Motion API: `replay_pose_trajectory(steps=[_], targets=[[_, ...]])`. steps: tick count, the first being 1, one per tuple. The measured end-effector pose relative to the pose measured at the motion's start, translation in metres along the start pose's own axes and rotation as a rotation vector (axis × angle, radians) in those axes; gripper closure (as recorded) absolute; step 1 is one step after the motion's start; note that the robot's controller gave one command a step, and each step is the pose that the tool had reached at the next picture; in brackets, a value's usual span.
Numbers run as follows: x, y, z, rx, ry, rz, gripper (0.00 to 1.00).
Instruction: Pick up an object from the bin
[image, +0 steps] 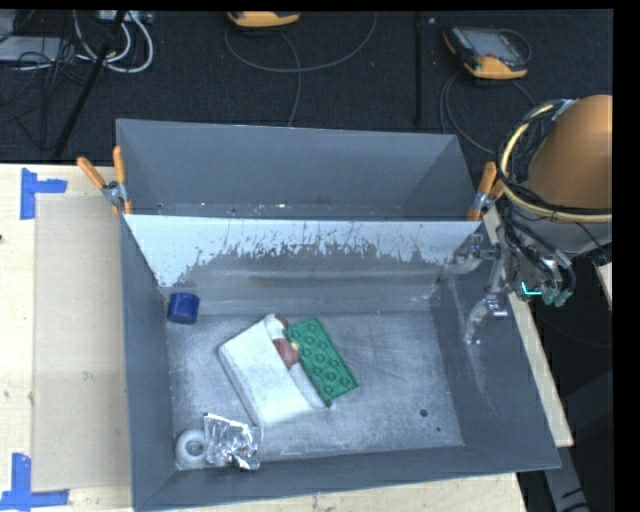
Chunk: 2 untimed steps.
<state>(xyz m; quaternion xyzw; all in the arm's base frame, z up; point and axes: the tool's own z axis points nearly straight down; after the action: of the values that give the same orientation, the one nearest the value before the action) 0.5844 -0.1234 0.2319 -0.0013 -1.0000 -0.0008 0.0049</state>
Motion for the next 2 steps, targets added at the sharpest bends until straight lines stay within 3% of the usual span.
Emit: replay_pose_trajectory(steps=[1, 2], targets=[[-0.02, 0.117, 0.159, 0.003, -0.012, 0.056, 0.0], [0.068, 0.173, 0.133, 0.0, -0.002, 0.203, 0.0]])
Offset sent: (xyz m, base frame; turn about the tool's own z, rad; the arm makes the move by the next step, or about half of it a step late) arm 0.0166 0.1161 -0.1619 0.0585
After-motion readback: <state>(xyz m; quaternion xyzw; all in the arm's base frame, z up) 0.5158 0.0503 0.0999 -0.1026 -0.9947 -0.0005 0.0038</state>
